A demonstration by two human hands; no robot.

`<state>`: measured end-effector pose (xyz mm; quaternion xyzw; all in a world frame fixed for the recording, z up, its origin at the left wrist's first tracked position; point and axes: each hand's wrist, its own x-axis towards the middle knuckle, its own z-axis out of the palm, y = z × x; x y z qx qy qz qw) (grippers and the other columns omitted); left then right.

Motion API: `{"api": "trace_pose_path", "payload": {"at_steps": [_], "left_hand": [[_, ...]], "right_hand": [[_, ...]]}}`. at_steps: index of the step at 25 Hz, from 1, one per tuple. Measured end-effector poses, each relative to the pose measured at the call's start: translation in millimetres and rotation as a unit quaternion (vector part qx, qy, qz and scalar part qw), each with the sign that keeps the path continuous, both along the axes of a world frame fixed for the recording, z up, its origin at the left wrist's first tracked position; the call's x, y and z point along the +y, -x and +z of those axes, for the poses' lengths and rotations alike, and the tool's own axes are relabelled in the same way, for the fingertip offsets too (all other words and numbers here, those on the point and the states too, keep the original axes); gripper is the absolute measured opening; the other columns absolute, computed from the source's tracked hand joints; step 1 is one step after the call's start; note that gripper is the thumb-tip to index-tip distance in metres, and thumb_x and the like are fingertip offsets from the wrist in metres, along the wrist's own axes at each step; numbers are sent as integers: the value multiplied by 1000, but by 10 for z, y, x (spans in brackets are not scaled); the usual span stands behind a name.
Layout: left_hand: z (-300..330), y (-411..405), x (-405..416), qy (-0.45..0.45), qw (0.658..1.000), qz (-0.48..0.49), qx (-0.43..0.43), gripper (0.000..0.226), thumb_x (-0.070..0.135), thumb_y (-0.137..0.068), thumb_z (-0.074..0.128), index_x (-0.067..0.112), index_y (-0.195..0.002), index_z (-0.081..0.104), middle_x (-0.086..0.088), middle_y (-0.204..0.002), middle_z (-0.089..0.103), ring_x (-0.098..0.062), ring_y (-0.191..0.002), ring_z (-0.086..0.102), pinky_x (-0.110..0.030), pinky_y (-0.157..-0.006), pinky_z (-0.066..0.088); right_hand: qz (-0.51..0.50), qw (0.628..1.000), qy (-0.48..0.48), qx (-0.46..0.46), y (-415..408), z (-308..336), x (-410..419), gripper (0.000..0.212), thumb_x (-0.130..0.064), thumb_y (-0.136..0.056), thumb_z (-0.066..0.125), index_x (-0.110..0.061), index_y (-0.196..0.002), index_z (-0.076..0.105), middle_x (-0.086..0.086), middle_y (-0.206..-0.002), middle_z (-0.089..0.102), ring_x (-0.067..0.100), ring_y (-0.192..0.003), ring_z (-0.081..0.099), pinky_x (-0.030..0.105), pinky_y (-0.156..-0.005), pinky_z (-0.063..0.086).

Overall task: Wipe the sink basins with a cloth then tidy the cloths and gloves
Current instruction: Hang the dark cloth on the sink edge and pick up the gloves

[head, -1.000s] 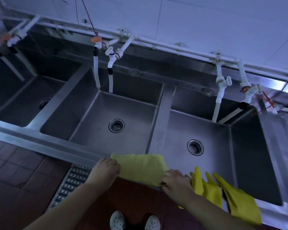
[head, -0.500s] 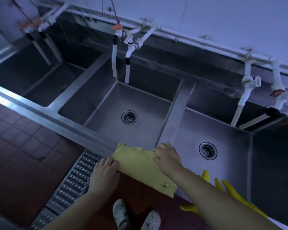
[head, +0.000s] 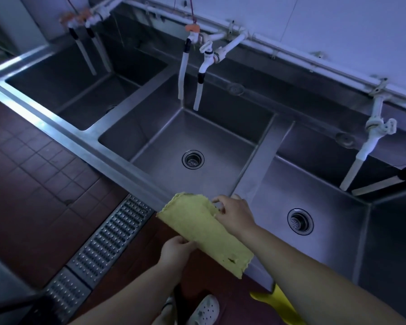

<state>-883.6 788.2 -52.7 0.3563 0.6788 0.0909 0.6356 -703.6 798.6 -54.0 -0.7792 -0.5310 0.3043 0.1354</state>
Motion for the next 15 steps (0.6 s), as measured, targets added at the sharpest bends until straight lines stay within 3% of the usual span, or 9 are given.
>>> {"api": "trace_pose_path", "payload": {"at_steps": [4,8,11,13,15], "left_hand": [[235,-25,119,-90,994,65,13,4,14,-82,63,11,-85,64,-12,-82,67,-24,-71,62,-31,-60,48],[587,-114,406,-214,976,45,14,6,15,-85,62,14,-91,61,-3,-82,64,-15,-71,60,-25,-55,43],[843,-250,597,-294,955,2,-29,13,12,-84,65,17,-94,58,0,-85,64,-9,-75,59,-20,-57,42],[1021,-341,692,-336,938,-51,-68,24,8,-83,65,20,-100,54,8,-87,62,-2,-77,57,-15,-58,40],[1176,-425,737,-366,916,-120,-109,31,5,-82,65,24,-105,53,12,-89,60,0,-80,57,-13,-61,40]], "right_hand": [[-56,992,-72,86,-100,217,-93,30,-24,-86,63,-41,-111,64,-8,-76,52,8,-82,47,22,-66,36],[-164,962,-121,182,-132,579,-112,15,-19,-88,65,-32,-88,72,-19,-83,64,1,-84,60,12,-72,45],[-197,954,-152,165,-182,882,-182,16,-16,-86,67,-22,-100,72,-17,-90,64,-4,-85,59,1,-70,41],[-221,950,-174,136,-235,1076,-274,27,-14,-82,70,-19,-109,69,-11,-98,62,1,-89,57,5,-75,41],[-254,944,-200,71,-262,1236,-397,29,-12,-81,71,-20,-108,69,-15,-94,57,6,-93,55,13,-83,41]]}}
